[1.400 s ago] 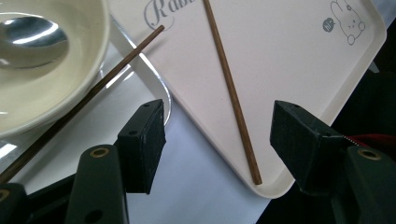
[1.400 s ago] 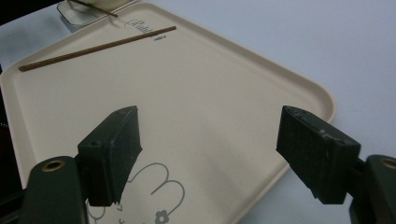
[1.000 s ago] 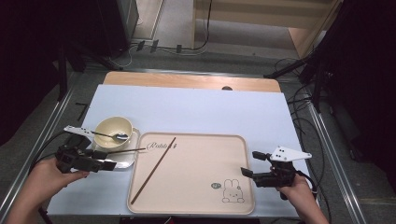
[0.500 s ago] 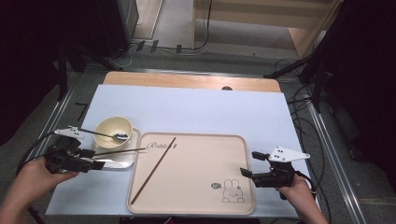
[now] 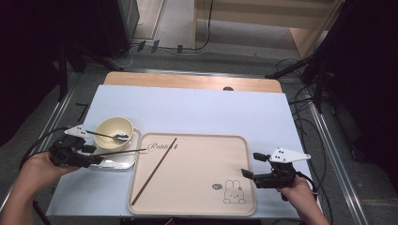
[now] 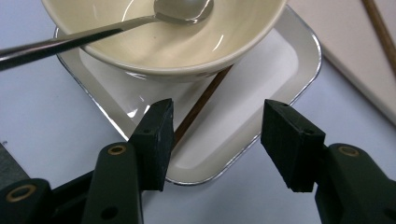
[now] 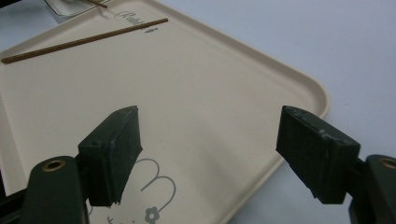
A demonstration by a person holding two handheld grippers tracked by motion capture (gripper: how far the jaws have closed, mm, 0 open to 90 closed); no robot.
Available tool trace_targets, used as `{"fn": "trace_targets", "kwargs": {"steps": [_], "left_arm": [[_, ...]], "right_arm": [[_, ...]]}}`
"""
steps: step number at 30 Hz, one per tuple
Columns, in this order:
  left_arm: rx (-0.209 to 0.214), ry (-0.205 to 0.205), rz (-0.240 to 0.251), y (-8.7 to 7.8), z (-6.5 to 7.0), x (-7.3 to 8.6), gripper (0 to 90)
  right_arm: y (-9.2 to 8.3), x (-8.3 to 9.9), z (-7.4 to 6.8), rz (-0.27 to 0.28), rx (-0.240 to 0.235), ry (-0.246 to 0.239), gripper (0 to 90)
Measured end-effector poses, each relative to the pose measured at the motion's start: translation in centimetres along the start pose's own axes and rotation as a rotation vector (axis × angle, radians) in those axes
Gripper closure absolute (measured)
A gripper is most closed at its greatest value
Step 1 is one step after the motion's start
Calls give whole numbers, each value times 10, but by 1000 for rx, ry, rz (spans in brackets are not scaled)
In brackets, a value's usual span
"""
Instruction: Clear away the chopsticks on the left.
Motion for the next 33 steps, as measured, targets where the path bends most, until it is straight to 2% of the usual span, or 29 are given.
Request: {"fn": "trace_targets", "kwargs": {"steps": [3,4,7,11,16,22,31,33], "left_arm": [[-2,44,-14,4,0,-2,493],[-2,44,-14,4,0,-2,504],[-23,86,-64,10,-4,3,527],[-49,105,-76,13,-10,6,553],[-57,123,-123,21,-14,12,555],[-69,148,-143,26,-16,12,576],[-56,164,-145,27,-14,13,676],[-37,159,-147,27,-13,14,729]], "right_arm": [[0,0,0,1,-1,0,220],[0,0,0,1,-1,0,220],[0,1,0,-2,-2,-2,220],[0,1,0,-5,-1,-1,220],[2,1,-2,-14,-4,-8,220],[3,2,-1,-15,-3,-3,220],[2,2,-1,-17,-3,-7,220],[3,2,-1,-15,-2,-6,220]]}}
Point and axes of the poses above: each handheld gripper's, and its own axes: y roughly forward along the jaws, x roughly out of its underside, z roughly to its right, the point moved 7 cm from there along y, roughly forward along the jaws, and after that the axes turned 6 degrees about z, right-handed, at the moved point
